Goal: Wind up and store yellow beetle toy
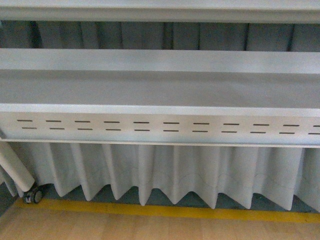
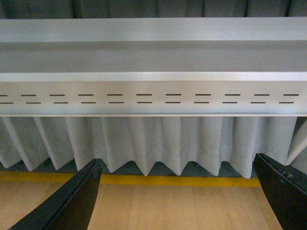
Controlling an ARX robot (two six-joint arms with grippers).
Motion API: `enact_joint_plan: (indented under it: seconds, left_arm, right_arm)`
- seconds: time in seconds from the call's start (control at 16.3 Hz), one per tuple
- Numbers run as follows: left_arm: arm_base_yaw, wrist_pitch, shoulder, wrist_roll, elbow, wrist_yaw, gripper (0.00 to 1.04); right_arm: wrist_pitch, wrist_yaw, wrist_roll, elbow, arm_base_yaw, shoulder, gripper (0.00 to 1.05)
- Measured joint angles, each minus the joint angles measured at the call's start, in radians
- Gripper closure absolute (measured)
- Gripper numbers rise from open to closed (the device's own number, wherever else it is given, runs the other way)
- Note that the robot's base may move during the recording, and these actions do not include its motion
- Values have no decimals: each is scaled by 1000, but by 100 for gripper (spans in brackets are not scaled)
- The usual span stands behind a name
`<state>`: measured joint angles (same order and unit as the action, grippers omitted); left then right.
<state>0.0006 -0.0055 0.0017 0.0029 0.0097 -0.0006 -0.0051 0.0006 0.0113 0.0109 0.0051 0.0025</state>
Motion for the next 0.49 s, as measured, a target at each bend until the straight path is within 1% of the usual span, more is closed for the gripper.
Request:
enact_joint_plan:
  seconds: [0.49]
  left_arm:
    - [0,0,0,0,0,0,7]
  right_arm:
    - [0,0,0,0,0,0,7]
